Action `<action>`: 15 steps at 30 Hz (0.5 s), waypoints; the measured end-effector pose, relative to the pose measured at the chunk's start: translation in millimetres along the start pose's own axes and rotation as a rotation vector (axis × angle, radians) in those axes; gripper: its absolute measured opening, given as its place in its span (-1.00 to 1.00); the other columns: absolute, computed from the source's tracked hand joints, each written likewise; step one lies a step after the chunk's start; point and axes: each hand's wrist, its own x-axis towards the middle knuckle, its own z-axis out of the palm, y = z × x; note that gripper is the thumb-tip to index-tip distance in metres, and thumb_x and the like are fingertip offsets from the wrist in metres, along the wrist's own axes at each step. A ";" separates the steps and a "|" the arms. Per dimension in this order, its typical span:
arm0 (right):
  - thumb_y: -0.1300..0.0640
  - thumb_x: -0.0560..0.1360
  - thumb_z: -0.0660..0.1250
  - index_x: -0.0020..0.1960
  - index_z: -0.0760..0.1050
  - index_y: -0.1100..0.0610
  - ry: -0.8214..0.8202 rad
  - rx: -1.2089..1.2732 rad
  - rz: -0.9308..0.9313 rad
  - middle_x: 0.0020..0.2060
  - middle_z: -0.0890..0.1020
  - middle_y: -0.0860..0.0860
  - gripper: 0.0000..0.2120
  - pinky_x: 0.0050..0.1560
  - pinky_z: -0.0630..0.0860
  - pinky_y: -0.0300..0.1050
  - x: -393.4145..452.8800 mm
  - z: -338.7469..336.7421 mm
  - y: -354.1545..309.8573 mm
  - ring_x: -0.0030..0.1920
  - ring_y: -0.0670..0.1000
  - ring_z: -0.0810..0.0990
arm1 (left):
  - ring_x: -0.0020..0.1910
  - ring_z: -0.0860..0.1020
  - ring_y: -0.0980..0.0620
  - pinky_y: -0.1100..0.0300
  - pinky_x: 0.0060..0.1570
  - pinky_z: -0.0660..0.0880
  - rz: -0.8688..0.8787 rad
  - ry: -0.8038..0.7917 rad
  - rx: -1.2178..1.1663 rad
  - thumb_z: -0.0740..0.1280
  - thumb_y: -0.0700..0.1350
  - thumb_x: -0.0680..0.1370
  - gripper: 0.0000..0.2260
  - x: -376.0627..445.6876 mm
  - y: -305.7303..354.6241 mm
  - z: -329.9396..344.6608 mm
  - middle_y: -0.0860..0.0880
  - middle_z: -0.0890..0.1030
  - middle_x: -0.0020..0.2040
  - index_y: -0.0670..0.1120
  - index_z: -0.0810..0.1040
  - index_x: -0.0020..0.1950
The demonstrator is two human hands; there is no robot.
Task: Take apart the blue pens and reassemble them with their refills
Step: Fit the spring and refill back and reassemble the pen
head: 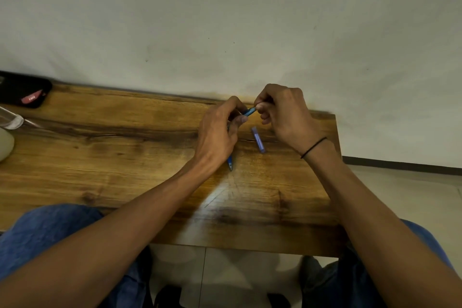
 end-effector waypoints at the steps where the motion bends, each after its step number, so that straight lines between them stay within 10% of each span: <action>1: 0.39 0.60 0.32 -0.08 0.58 0.10 0.007 0.044 0.025 -0.28 0.61 -0.12 -0.78 -0.26 0.70 -0.09 -0.2 0.1 -0.6 -0.29 -0.10 0.65 | -0.04 0.61 -0.04 -0.14 -0.07 0.60 0.008 -0.001 0.002 0.40 -0.20 0.64 -0.95 0.0 -0.6 0.1 -0.06 0.67 -0.04 -0.14 0.60 0.09; 11: 0.29 0.61 0.42 0.01 0.63 0.26 -0.005 0.438 0.090 -0.26 0.68 0.07 -0.97 -0.22 0.71 -0.10 -2.8 2.4 -1.1 -0.29 0.01 0.73 | -0.05 0.62 0.00 -0.09 -0.13 0.62 0.025 0.034 -0.019 0.39 -0.22 0.64 -0.98 1.6 -2.8 -1.5 -0.02 0.66 -0.07 -0.15 0.58 0.06; 15: 0.31 0.57 0.46 0.07 0.63 0.31 0.000 0.569 0.075 -0.17 0.70 0.15 -0.90 -0.17 0.72 -0.07 -0.8 -1.9 2.0 -0.24 0.09 0.76 | -0.06 0.61 0.19 0.30 -0.15 0.54 0.007 0.057 -0.098 0.41 -0.21 0.64 -0.97 7.3 -2.5 -3.6 0.08 0.64 -0.09 -0.14 0.59 0.06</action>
